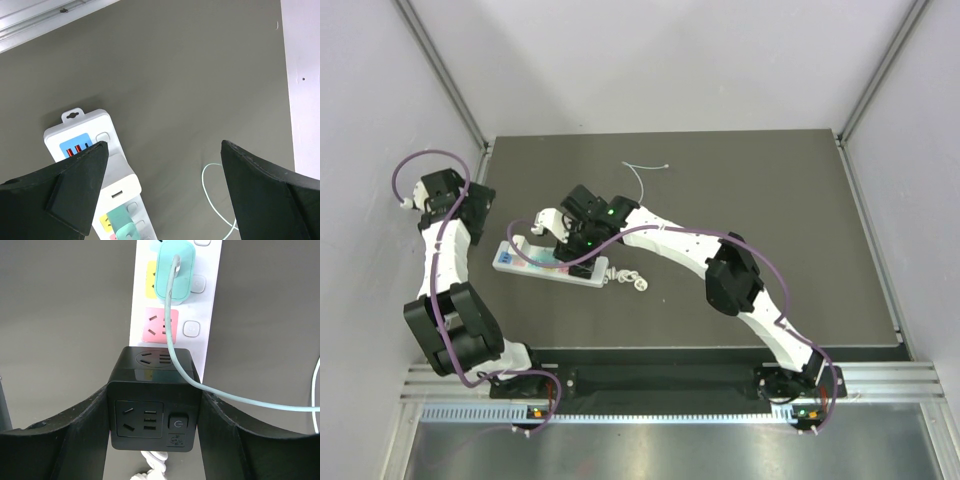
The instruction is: Insert the plug
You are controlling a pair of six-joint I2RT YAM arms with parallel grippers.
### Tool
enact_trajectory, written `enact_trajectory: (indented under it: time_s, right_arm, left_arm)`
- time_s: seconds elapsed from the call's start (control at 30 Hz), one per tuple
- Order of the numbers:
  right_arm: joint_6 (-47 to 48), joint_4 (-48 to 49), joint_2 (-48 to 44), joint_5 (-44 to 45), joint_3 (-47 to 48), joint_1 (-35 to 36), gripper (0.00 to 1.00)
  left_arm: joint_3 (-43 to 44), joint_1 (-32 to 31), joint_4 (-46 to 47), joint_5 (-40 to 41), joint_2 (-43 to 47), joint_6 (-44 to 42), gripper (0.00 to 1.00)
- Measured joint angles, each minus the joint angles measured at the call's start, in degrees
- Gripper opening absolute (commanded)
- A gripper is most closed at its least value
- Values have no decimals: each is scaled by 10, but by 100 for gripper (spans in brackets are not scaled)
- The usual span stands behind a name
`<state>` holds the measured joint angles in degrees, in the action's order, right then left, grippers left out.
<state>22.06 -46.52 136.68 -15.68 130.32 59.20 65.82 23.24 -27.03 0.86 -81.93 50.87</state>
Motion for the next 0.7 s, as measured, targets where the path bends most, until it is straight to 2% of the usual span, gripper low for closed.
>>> enact_trajectory:
  time_s: [0.47,0.7]
  right_arm:
    - [3,-2,15,-6,14,-1,0]
    - [3,0,16,-6,14,-1,0]
  left_arm:
    - [-8,3,1,-2,-2,0,98]
    - [-8,4,9,-40,-9,1,98]
